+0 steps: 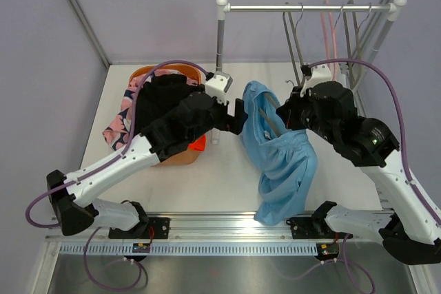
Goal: Remove the shorts from the hanger
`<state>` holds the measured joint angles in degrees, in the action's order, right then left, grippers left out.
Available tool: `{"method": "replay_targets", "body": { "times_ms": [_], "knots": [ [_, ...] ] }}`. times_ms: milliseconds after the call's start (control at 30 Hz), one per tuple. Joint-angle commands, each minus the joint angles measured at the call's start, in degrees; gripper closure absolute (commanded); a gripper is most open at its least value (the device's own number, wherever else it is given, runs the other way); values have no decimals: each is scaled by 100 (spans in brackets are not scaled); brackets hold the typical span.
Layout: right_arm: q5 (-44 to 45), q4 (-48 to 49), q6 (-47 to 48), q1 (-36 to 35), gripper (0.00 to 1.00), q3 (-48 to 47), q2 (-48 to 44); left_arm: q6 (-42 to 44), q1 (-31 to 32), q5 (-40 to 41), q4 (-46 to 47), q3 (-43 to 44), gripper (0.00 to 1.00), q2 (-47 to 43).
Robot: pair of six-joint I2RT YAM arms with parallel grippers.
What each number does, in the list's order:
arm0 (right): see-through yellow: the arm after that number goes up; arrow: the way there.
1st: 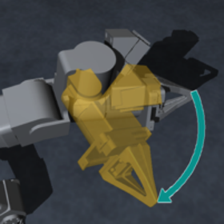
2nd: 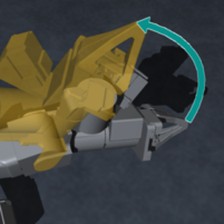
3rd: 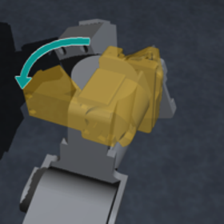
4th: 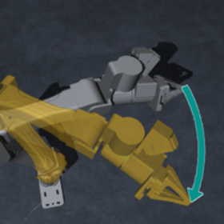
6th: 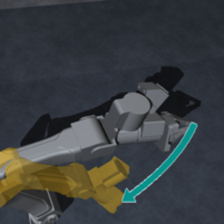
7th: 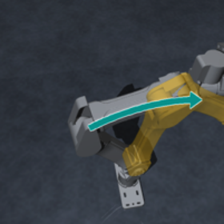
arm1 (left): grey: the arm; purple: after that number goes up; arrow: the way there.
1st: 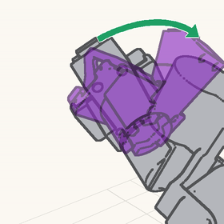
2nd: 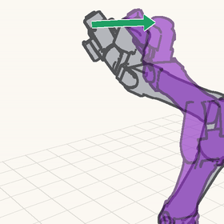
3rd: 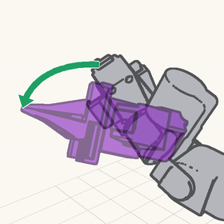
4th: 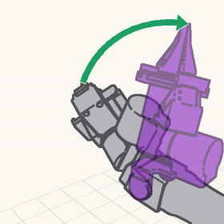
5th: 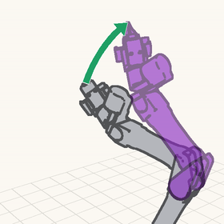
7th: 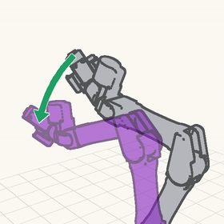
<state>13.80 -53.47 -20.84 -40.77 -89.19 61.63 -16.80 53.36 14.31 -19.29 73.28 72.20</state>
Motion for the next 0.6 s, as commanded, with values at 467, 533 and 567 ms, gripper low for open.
{"method": "replay_targets", "body": {
  "times_ms": [467, 533, 567],
  "knots": [
    [-97, 241, -245, -168, 100, 288, -344, 1, 711, 784, 830, 1040, 4, 1058],
    [-123, 250, -263, -185, 100, 279, -370, 27, 719, 915, 822, 1057, 9, 1111],
    [-132, 241, -263, -185, 100, 270, -379, 45, 719, 951, 787, 1066, 11, 1190]
  ]
}}
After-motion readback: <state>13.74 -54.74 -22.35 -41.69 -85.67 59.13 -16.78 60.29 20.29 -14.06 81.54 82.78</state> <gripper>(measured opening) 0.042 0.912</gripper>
